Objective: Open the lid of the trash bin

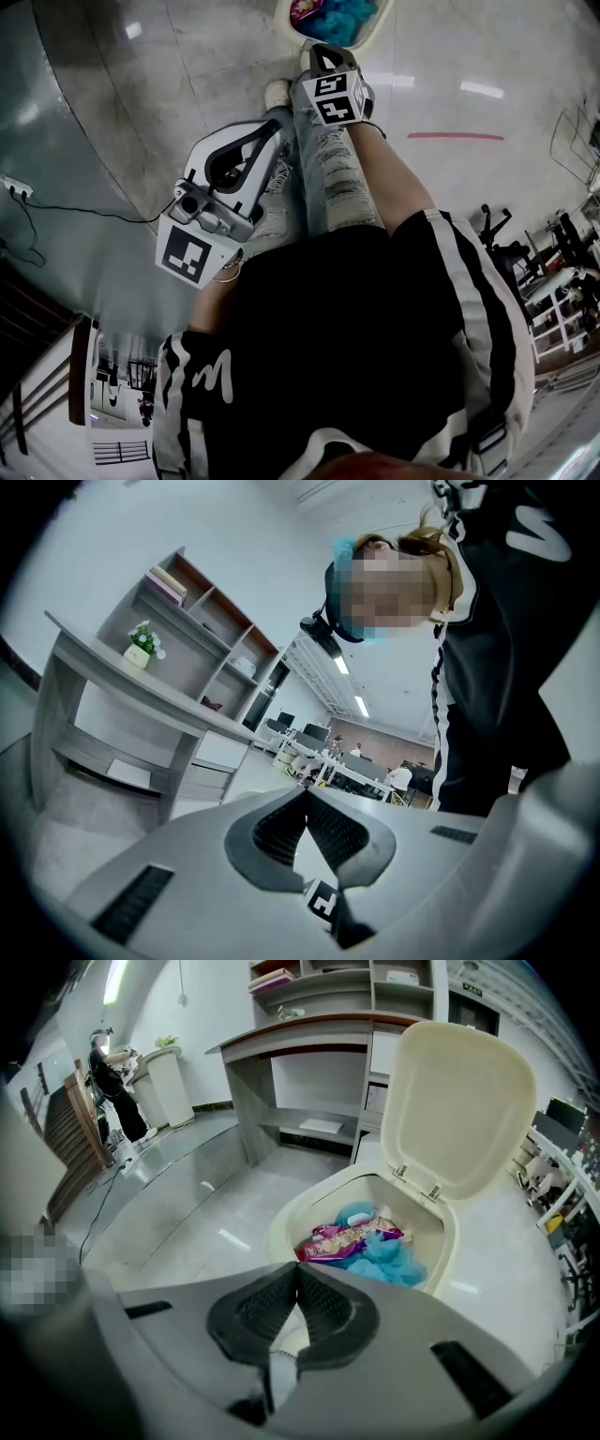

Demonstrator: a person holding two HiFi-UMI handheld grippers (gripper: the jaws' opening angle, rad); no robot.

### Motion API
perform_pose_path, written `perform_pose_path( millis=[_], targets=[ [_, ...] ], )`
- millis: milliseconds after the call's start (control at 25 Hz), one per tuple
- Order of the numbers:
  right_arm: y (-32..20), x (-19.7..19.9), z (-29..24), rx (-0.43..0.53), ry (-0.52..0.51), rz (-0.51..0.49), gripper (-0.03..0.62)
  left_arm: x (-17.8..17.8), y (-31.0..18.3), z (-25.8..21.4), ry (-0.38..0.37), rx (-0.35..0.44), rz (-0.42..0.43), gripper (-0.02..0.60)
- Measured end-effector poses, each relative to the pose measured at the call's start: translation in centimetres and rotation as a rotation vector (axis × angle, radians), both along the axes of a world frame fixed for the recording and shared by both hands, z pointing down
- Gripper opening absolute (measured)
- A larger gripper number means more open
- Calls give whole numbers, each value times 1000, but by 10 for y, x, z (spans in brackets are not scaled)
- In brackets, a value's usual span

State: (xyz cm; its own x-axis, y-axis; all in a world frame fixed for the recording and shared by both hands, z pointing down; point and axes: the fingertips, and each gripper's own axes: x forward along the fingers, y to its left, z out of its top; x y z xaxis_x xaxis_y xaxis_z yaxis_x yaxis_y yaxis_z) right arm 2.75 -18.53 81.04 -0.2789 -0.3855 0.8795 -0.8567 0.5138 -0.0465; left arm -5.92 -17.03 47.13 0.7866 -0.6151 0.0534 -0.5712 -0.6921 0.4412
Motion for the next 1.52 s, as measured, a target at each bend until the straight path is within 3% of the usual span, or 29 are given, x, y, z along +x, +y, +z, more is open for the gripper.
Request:
perform_pose_path(
  millis=[560, 1520],
  targets=[
    [-20, -1, -64, 130, -81, 26, 11, 7, -6, -29, 21, 48, 15, 6],
    [-30, 7, -166, 252, -152, 69, 11, 18, -3, -79, -7, 108, 55, 5]
  ],
)
